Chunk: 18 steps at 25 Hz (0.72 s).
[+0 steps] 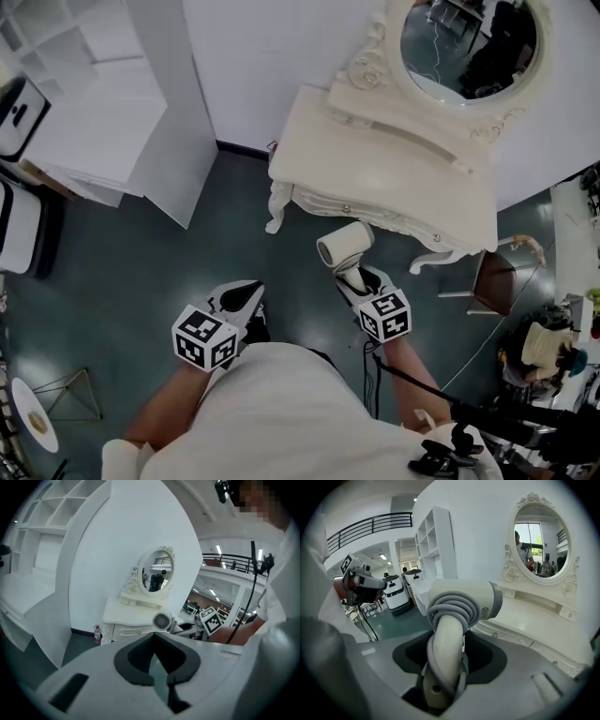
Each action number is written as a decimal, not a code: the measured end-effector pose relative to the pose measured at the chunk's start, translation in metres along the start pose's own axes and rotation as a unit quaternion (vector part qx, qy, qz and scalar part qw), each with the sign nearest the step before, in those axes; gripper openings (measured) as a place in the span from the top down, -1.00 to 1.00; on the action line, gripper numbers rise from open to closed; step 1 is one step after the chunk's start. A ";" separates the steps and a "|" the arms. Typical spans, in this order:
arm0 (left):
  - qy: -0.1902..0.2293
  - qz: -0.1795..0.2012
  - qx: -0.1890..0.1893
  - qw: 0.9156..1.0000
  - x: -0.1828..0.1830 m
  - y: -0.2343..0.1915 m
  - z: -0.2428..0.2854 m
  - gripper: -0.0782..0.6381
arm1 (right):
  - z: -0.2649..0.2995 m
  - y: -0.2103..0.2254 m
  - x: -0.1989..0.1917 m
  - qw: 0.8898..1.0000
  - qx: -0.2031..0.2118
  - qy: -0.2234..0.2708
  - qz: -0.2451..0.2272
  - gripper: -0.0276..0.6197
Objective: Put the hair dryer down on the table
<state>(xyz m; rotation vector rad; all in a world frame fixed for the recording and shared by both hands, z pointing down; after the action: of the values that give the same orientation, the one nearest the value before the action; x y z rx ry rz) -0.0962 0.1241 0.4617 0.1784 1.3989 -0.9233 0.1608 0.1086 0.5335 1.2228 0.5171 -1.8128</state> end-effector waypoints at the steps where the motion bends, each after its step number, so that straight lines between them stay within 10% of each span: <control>1: 0.000 0.002 -0.004 1.000 0.010 -0.015 0.001 0.79 | 0.017 0.007 0.009 1.000 -0.006 -0.001 -0.002 0.26; 18: -0.005 -0.004 0.033 0.999 0.085 -0.180 0.022 0.78 | 0.249 0.119 0.094 0.998 -0.007 -0.041 -0.044 0.26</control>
<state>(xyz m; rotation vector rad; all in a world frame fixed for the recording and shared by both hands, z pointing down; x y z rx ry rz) -0.2038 -0.0451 0.4631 0.2186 1.3615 -0.9761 0.1134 -0.1760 0.5715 1.1262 0.5437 -1.9224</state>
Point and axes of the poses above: the fingertips, and each gripper's own axes: z forward along the fingers, y to its right, x out of its top, the point moved 6 cm from there along -z, backward along the fingers, and after that the axes turned 14 degrees about y, right-handed, at the moved point
